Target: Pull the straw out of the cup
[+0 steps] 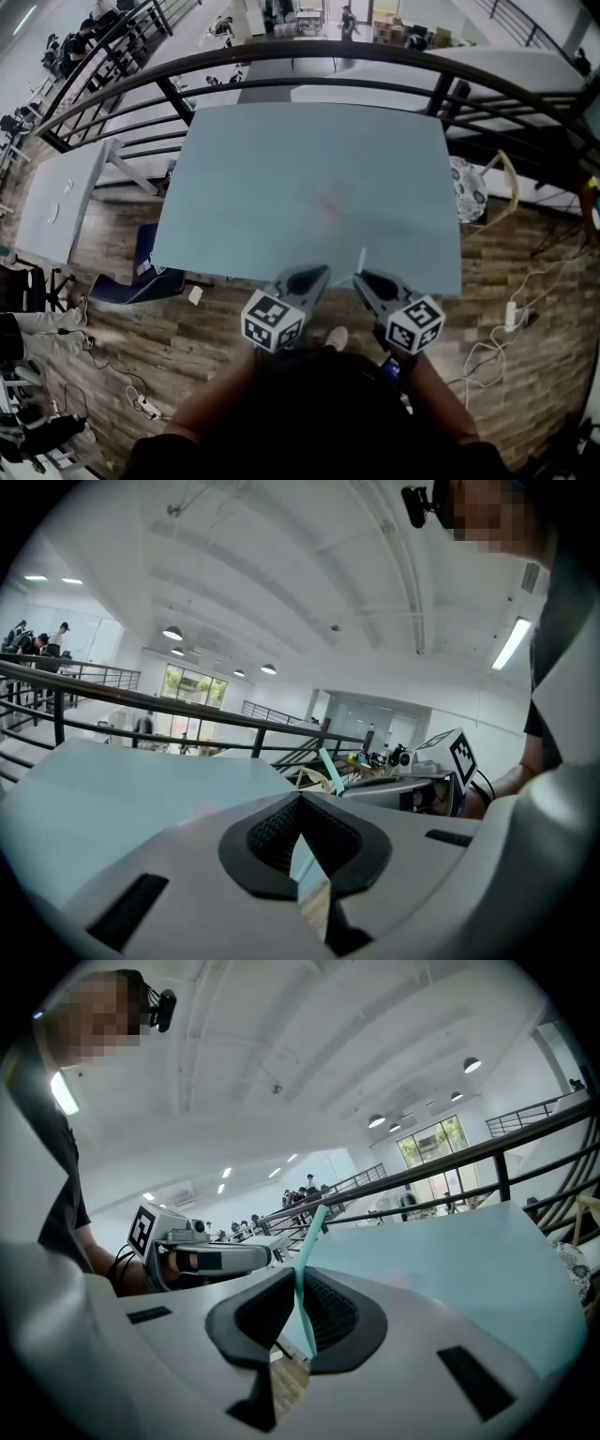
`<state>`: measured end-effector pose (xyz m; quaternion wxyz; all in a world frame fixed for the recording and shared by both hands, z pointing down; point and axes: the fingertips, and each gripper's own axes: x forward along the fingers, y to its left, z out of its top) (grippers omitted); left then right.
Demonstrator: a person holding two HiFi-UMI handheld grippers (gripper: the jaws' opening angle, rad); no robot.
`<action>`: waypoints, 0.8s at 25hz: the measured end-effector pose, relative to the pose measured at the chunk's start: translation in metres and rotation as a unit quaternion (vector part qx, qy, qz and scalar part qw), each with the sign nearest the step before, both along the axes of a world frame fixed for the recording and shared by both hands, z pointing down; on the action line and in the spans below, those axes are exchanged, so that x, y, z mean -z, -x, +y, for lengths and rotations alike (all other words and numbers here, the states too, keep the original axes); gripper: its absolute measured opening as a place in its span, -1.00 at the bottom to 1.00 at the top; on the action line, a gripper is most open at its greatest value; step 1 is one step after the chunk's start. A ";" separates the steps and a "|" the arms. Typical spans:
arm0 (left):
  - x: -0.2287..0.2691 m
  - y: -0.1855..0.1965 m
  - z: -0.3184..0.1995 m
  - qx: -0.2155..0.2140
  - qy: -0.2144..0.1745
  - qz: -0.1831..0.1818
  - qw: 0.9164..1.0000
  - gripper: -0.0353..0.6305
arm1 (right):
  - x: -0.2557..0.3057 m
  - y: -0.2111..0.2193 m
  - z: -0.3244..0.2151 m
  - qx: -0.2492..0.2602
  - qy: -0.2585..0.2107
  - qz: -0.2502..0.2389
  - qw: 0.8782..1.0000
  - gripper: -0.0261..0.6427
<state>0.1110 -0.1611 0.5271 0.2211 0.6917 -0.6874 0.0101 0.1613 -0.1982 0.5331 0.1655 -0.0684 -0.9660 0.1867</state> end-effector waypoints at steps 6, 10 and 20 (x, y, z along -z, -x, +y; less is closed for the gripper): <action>0.003 0.003 0.048 -0.004 -0.007 0.010 1.000 -0.86 | 0.001 0.007 0.053 0.003 0.004 0.008 1.000 -0.80; 0.003 0.009 0.082 -0.004 -0.009 0.013 1.000 -0.86 | 0.002 0.014 0.085 0.000 0.004 0.010 1.000 -0.80; 0.007 0.018 0.154 -0.020 -0.015 0.017 1.000 -0.86 | 0.012 0.028 0.159 -0.007 -0.011 0.000 1.000 -0.80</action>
